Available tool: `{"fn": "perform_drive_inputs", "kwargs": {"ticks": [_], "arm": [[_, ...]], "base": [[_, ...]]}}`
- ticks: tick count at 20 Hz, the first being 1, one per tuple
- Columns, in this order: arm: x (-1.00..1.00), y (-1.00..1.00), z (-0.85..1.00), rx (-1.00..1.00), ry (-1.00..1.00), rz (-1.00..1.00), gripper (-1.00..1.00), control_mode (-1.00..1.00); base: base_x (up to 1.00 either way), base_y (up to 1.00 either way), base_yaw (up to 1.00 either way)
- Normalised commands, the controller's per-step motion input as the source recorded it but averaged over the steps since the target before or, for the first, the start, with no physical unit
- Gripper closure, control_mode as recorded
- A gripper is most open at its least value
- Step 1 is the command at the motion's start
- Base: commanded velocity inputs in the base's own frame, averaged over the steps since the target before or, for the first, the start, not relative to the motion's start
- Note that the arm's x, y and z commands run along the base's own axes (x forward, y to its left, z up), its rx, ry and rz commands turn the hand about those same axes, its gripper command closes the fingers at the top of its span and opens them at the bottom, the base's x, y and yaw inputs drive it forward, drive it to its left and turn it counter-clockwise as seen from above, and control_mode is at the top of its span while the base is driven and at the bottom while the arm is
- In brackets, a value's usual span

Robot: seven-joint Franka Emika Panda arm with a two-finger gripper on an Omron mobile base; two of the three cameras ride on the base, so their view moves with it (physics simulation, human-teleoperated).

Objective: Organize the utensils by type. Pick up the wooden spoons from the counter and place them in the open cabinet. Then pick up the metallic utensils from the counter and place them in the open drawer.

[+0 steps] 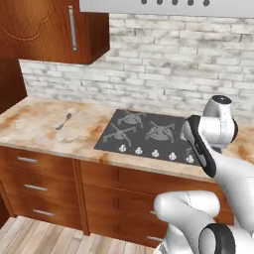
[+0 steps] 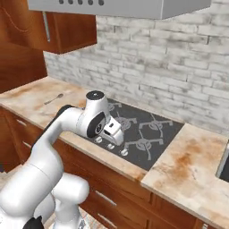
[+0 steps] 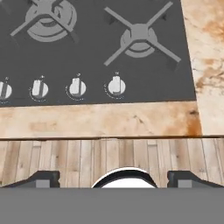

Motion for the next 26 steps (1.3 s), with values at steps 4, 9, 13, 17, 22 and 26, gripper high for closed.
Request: {"fn": "perform_drive_inputs", "kwargs": {"ticks": [4,9,13,17,22,26], "arm": [[0.00,0.00,0.00,0.00,0.00,0.00,-1.00,1.00],[0.00,0.00,0.00,0.00,0.00,0.00,-1.00,1.00],[0.00,0.00,0.00,0.00,0.00,0.00,-1.00,1.00],[0.00,0.00,0.00,0.00,0.00,0.00,-1.00,1.00],[0.00,0.00,0.00,0.00,0.00,0.00,-1.00,1.00],[0.00,0.00,0.00,0.00,0.00,0.00,-1.00,1.00]], "base": [[0.16,1.00,0.00],[0.35,1.00,-0.03],[0.32,0.96,-0.29],[0.19,0.98,-0.21],[0.20,0.88,-0.19],[0.56,0.72,-0.04]]}}
